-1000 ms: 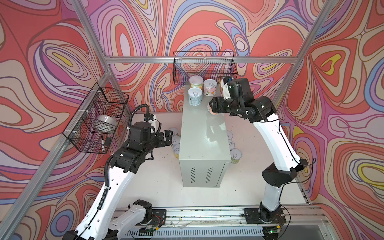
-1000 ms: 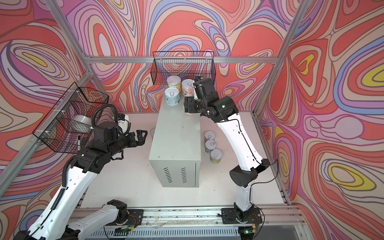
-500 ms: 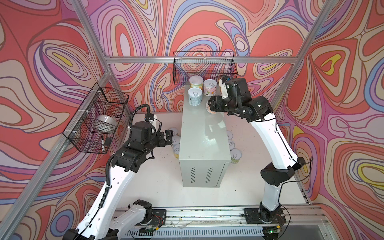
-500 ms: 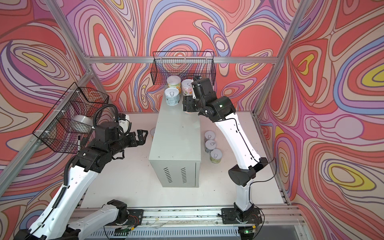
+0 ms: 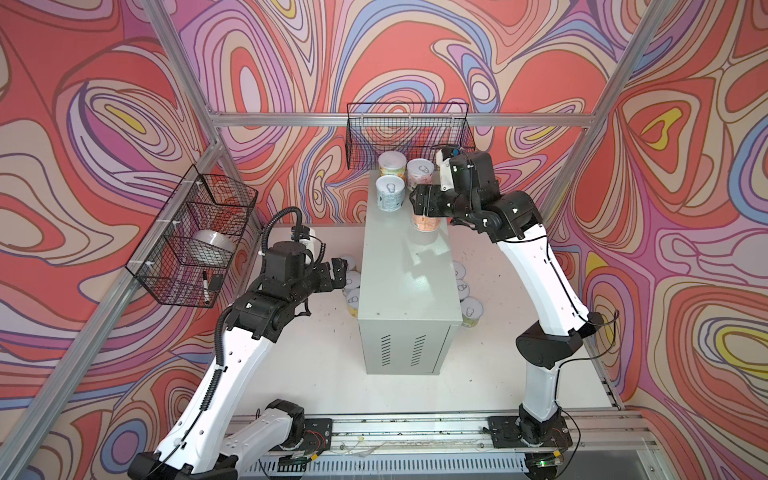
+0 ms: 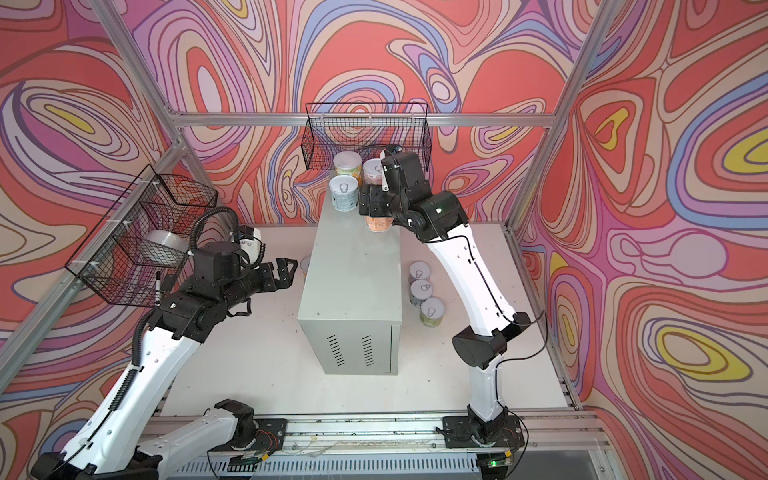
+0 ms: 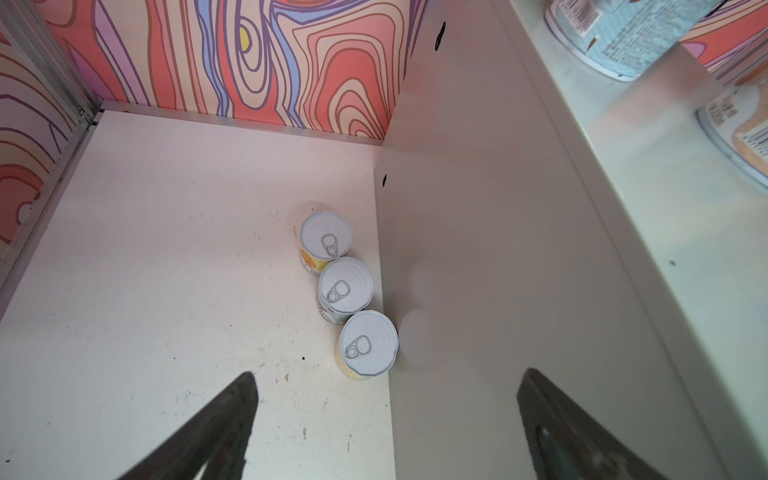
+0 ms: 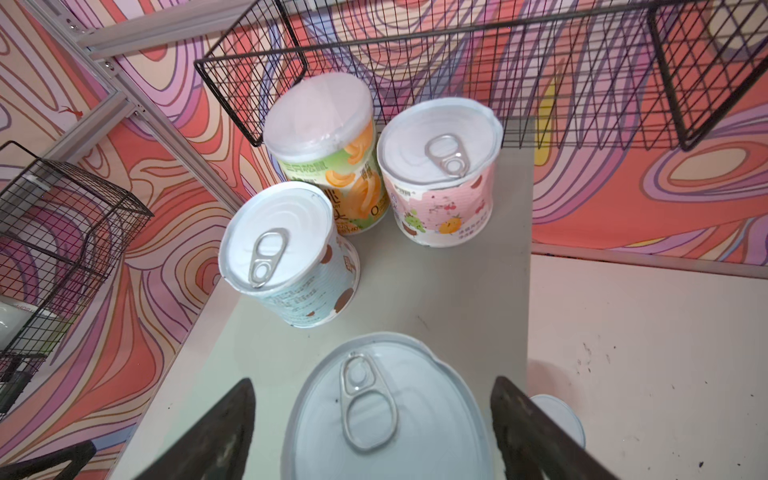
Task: Place and organize the canned foods onto the counter
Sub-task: 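Lower the orange-labelled can onto the box top beside the pink can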
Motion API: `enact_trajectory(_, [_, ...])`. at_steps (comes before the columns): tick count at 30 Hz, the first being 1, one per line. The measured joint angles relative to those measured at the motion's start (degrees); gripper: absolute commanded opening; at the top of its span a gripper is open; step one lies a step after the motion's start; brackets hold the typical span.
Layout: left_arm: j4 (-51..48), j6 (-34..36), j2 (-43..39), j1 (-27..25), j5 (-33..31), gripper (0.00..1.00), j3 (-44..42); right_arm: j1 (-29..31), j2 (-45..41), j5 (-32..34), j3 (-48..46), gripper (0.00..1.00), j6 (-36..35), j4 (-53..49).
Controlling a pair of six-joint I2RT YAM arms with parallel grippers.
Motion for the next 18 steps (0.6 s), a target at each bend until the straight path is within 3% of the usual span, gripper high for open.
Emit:
enact_trajectory(11, [0.5, 0.2, 1.2, 0.0, 0.0, 0.99, 0.0, 0.0, -1.0, 0.1, 0.2, 0.88, -0.9, 3.6])
enact_trajectory(18, [0.5, 0.7, 1.5, 0.7, 0.7, 0.99, 0.0, 0.7, -11.7, 1.2, -14.9, 0.82, -2.7, 9.9])
